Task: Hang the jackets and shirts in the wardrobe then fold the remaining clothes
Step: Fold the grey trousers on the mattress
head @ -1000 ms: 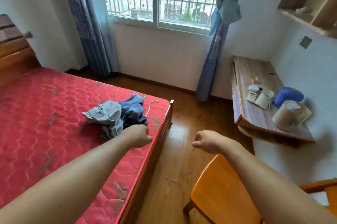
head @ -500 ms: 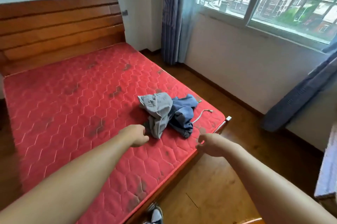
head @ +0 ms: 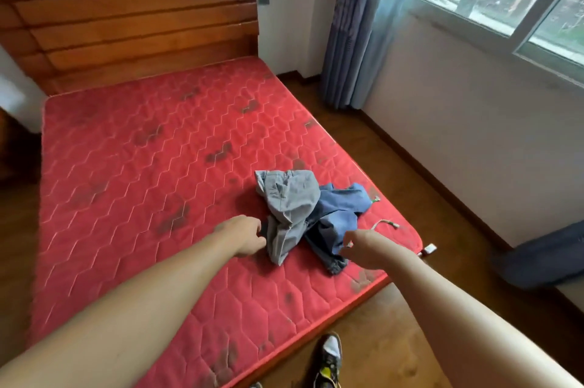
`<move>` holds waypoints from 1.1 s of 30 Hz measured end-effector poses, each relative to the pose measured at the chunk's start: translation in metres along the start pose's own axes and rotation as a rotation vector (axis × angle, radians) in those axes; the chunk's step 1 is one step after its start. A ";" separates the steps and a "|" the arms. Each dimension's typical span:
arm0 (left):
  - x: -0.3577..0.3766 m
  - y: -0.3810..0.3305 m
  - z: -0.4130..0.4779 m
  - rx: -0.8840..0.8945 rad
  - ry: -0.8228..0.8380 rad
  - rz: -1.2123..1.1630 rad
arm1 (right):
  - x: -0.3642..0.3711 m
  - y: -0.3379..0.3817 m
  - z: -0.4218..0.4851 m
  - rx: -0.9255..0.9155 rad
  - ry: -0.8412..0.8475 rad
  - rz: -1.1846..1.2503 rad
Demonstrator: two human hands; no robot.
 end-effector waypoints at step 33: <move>0.091 0.010 0.489 -0.298 0.027 -0.814 | 0.001 -0.060 0.565 0.125 -0.125 1.126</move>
Point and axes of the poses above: each hand's wrist, its own z-axis towards the middle knuckle, its own x-axis out of the palm, y = z × x, the point moved 3 cm from there along z, towards the middle knuckle, and after that the axes turned 9 degrees about y, right-handed, at the moved point
